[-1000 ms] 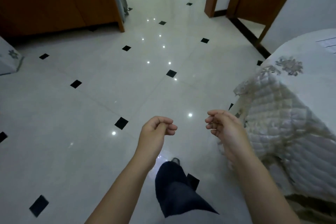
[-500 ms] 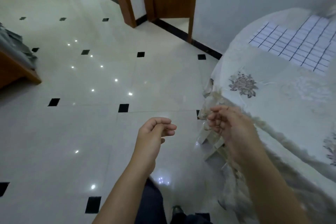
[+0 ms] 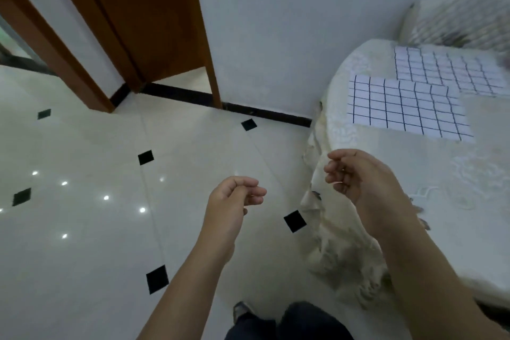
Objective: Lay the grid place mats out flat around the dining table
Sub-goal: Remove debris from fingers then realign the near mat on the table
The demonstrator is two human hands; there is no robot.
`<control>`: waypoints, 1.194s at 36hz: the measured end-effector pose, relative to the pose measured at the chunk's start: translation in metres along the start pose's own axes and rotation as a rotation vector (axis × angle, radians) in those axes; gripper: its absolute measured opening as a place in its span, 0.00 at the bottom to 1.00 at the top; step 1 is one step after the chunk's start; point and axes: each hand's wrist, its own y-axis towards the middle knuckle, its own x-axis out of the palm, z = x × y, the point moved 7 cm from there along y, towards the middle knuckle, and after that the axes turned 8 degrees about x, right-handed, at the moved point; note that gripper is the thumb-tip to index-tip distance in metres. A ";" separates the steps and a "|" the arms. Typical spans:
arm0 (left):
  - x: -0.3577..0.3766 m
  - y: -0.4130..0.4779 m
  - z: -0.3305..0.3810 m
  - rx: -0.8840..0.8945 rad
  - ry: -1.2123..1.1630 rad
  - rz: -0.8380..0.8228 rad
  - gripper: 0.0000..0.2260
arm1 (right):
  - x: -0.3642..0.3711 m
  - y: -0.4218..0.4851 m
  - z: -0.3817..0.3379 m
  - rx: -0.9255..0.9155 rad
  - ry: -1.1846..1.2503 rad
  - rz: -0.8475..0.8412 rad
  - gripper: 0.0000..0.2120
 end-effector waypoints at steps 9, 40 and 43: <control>0.055 0.119 0.019 -0.051 0.066 -0.330 0.12 | -0.022 0.081 -0.018 0.046 0.104 0.299 0.14; 0.435 0.373 0.083 0.177 0.485 -1.240 0.11 | -0.163 0.270 -0.103 0.015 0.620 1.083 0.11; 0.469 0.393 0.080 0.191 0.534 -1.292 0.11 | -0.175 0.278 -0.109 0.012 0.669 1.169 0.11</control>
